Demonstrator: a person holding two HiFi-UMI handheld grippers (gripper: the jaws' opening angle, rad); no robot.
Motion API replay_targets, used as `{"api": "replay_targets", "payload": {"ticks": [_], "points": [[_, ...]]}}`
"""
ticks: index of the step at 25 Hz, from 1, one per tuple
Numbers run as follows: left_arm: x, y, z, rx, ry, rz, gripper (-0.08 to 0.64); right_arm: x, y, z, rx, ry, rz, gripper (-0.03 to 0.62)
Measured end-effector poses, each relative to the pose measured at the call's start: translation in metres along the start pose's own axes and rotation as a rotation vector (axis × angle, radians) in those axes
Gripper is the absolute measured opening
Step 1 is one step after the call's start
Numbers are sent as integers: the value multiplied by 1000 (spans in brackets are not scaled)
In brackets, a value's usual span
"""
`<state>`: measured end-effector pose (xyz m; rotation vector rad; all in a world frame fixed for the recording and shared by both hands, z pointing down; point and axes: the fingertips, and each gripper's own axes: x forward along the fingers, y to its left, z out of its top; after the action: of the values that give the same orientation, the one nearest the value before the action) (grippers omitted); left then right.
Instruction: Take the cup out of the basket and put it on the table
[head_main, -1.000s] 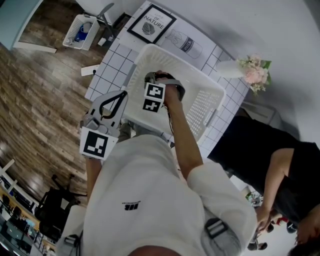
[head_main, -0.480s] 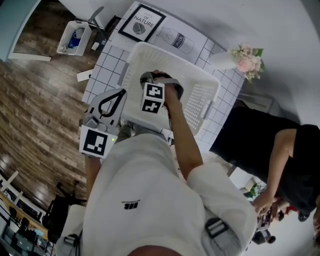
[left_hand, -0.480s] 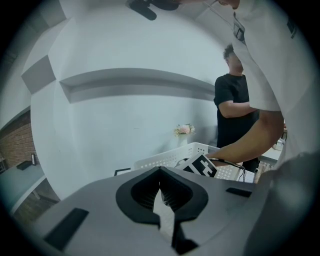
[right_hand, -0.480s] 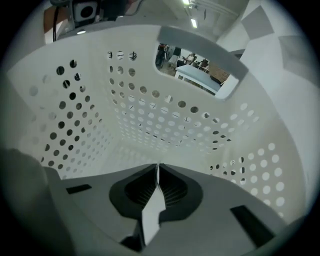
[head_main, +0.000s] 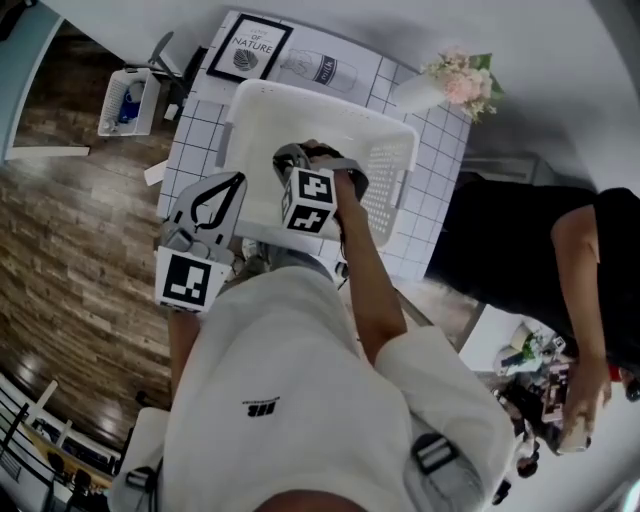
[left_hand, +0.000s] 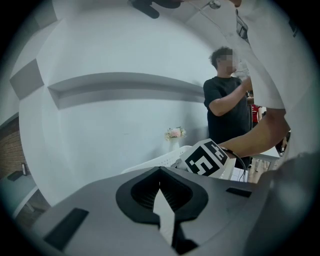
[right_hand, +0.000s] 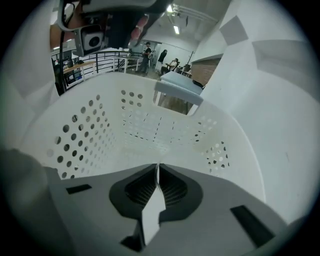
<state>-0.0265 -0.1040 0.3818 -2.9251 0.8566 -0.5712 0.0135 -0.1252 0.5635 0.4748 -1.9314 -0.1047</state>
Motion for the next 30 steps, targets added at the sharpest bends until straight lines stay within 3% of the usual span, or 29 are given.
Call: {"api": "replay_targets", "payload": {"ticks": [15, 30], "points": [[-8, -39, 16, 85, -33, -111, 9, -70, 20, 6, 121, -20, -188, 21], [-20, -70, 26, 109, -61, -192, 9, -120, 34, 1, 207, -1, -346, 21]]}}
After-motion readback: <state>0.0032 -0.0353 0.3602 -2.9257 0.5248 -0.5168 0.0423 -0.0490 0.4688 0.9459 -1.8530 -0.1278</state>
